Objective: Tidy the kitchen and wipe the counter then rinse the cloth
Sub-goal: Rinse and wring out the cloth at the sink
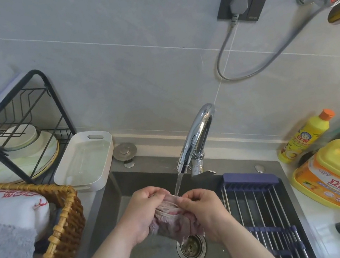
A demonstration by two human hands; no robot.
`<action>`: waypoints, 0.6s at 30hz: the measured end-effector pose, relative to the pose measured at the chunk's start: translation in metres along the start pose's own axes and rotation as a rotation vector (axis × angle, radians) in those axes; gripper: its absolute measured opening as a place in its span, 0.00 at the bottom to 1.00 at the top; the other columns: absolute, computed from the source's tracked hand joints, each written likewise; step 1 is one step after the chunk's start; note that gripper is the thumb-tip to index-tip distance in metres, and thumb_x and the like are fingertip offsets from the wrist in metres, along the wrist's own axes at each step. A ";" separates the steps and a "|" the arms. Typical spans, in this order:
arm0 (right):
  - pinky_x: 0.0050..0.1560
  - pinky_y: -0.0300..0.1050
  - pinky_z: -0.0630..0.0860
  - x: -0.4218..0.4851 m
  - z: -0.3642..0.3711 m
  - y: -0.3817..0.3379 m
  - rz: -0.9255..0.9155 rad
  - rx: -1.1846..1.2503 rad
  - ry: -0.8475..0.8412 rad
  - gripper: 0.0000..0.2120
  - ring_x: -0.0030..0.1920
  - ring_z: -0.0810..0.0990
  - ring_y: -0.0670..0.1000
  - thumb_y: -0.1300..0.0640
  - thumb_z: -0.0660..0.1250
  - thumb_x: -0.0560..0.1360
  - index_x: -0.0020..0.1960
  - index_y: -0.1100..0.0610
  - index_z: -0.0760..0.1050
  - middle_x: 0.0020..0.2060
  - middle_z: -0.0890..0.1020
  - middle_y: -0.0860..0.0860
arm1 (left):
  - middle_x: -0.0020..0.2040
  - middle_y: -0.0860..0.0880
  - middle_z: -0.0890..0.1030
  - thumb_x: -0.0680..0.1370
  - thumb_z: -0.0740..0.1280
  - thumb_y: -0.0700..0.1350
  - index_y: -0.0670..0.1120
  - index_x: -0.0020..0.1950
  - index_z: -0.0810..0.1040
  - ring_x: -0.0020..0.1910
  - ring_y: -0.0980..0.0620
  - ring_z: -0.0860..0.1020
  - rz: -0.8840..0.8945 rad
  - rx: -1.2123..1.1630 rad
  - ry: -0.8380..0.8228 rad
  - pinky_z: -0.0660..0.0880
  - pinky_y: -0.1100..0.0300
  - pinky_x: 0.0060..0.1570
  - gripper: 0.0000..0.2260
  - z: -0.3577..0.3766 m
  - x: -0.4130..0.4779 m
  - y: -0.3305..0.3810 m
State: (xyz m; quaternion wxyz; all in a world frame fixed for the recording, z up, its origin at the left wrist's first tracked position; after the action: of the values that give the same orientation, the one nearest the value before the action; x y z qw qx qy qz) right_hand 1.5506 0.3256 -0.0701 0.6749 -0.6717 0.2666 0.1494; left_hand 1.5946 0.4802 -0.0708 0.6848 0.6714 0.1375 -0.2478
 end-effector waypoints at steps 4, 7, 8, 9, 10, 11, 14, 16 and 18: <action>0.42 0.59 0.83 0.002 -0.009 -0.004 0.045 0.135 -0.032 0.08 0.40 0.84 0.62 0.63 0.66 0.79 0.45 0.66 0.80 0.41 0.83 0.67 | 0.50 0.31 0.81 0.81 0.58 0.35 0.34 0.54 0.78 0.48 0.36 0.82 -0.189 -0.326 -0.251 0.81 0.46 0.44 0.09 0.009 -0.006 -0.010; 0.45 0.58 0.83 0.002 -0.009 -0.005 0.070 0.325 -0.055 0.09 0.43 0.84 0.63 0.64 0.62 0.80 0.49 0.70 0.78 0.45 0.83 0.69 | 0.52 0.31 0.80 0.77 0.56 0.34 0.35 0.54 0.77 0.50 0.35 0.80 -0.261 -0.520 -0.277 0.80 0.44 0.45 0.12 0.010 -0.007 -0.011; 0.49 0.59 0.82 0.003 -0.009 -0.006 0.065 0.367 -0.057 0.10 0.45 0.83 0.64 0.64 0.62 0.80 0.51 0.71 0.77 0.47 0.82 0.70 | 0.52 0.32 0.80 0.78 0.56 0.34 0.36 0.53 0.77 0.49 0.36 0.80 -0.261 -0.528 -0.219 0.80 0.45 0.45 0.11 0.009 -0.003 -0.014; 0.51 0.60 0.81 0.002 -0.009 -0.007 0.053 0.391 -0.052 0.10 0.46 0.83 0.64 0.64 0.62 0.80 0.51 0.71 0.77 0.47 0.82 0.70 | 0.52 0.33 0.80 0.79 0.57 0.36 0.37 0.52 0.77 0.49 0.37 0.80 -0.233 -0.479 -0.101 0.79 0.46 0.46 0.10 0.002 0.001 -0.017; 0.51 0.60 0.80 0.003 -0.009 -0.009 0.031 0.405 -0.041 0.09 0.45 0.83 0.64 0.64 0.62 0.80 0.50 0.70 0.77 0.46 0.82 0.69 | 0.52 0.36 0.81 0.80 0.58 0.38 0.39 0.50 0.77 0.50 0.40 0.79 -0.194 -0.368 0.045 0.77 0.48 0.50 0.09 -0.009 0.004 -0.022; 0.49 0.59 0.81 0.002 -0.009 -0.011 0.005 0.396 -0.019 0.08 0.44 0.83 0.63 0.64 0.62 0.80 0.48 0.68 0.78 0.44 0.83 0.68 | 0.51 0.40 0.80 0.80 0.61 0.41 0.41 0.48 0.77 0.51 0.43 0.77 -0.166 -0.230 0.188 0.74 0.51 0.53 0.07 -0.020 0.004 -0.027; 0.41 0.49 0.81 -0.007 -0.008 -0.022 -0.161 0.160 0.042 0.11 0.39 0.84 0.56 0.65 0.64 0.80 0.42 0.61 0.81 0.38 0.85 0.58 | 0.51 0.42 0.78 0.78 0.65 0.56 0.39 0.55 0.76 0.50 0.44 0.76 -0.277 -0.169 0.204 0.73 0.52 0.53 0.20 -0.017 -0.006 -0.052; 0.32 0.39 0.75 -0.018 0.002 -0.030 -0.280 -0.075 0.034 0.11 0.31 0.78 0.47 0.66 0.65 0.79 0.40 0.59 0.81 0.29 0.81 0.48 | 0.47 0.38 0.79 0.74 0.63 0.67 0.33 0.57 0.75 0.42 0.41 0.78 -0.510 -0.496 -0.025 0.78 0.49 0.43 0.35 0.016 -0.012 -0.063; 0.30 0.34 0.71 -0.031 0.019 -0.033 -0.353 -0.219 -0.045 0.11 0.27 0.73 0.40 0.68 0.66 0.77 0.39 0.57 0.81 0.26 0.78 0.43 | 0.49 0.35 0.79 0.75 0.60 0.66 0.33 0.54 0.79 0.45 0.40 0.80 -0.479 -0.682 -0.243 0.78 0.49 0.45 0.34 0.038 -0.013 -0.053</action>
State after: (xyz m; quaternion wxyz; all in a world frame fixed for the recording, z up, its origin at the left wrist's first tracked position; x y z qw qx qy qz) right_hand 1.5470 0.3475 -0.0268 0.6191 -0.7740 0.1120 0.0719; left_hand 1.5507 0.4459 -0.1071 0.8018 0.3217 0.2820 -0.4173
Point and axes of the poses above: each hand's wrist, its own x-axis towards the middle knuckle, its own z-axis out of the palm, y = z × x, the point moved 9 cm from there along x, towards the middle knuckle
